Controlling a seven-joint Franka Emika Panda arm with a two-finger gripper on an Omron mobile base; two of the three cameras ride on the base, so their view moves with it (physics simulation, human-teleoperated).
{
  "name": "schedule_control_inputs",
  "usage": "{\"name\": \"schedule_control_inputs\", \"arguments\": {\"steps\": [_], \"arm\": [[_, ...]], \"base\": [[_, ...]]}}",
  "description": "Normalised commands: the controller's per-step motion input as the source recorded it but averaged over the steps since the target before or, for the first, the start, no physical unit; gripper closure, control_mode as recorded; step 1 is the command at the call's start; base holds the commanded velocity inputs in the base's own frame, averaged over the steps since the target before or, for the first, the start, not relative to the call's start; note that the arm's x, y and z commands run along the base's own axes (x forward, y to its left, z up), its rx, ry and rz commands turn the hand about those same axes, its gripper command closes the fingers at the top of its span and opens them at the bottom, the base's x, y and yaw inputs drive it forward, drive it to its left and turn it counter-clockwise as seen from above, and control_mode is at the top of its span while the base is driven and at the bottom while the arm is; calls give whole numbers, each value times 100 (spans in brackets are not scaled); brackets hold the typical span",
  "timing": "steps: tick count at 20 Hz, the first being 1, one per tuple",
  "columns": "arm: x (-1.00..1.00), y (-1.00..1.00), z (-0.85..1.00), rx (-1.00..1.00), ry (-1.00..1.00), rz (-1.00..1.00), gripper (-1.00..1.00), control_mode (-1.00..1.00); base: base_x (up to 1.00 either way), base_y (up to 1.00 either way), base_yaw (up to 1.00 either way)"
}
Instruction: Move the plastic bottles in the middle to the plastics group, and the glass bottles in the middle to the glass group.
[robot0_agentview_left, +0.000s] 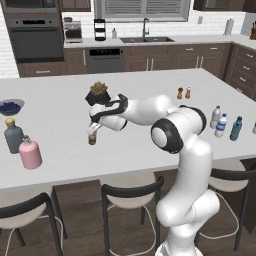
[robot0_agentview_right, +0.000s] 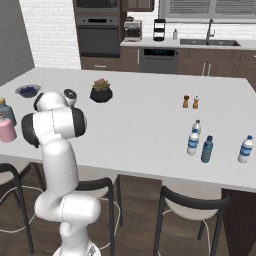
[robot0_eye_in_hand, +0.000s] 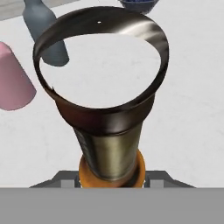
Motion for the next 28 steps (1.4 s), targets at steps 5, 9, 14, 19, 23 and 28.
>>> {"name": "schedule_control_inputs", "arguments": {"steps": [5, 9, 14, 19, 23, 28], "arm": [[-24, 74, 0, 0, -8, 22, 100, -100], [0, 85, 0, 0, -5, 9, 100, -100], [0, 89, 1, 0, -1, 9, 100, -100], [-6, 64, -1, 1, 0, 8, 100, -100], [-1, 22, 0, 2, -1, 0, 100, -100], [-5, 0, -22, 0, 0, 0, 100, -100]], "base": [[0, 0, 0], [0, 0, 0], [0, 0, 0], [0, 0, 0], [0, 0, 0], [0, 0, 0]]}}
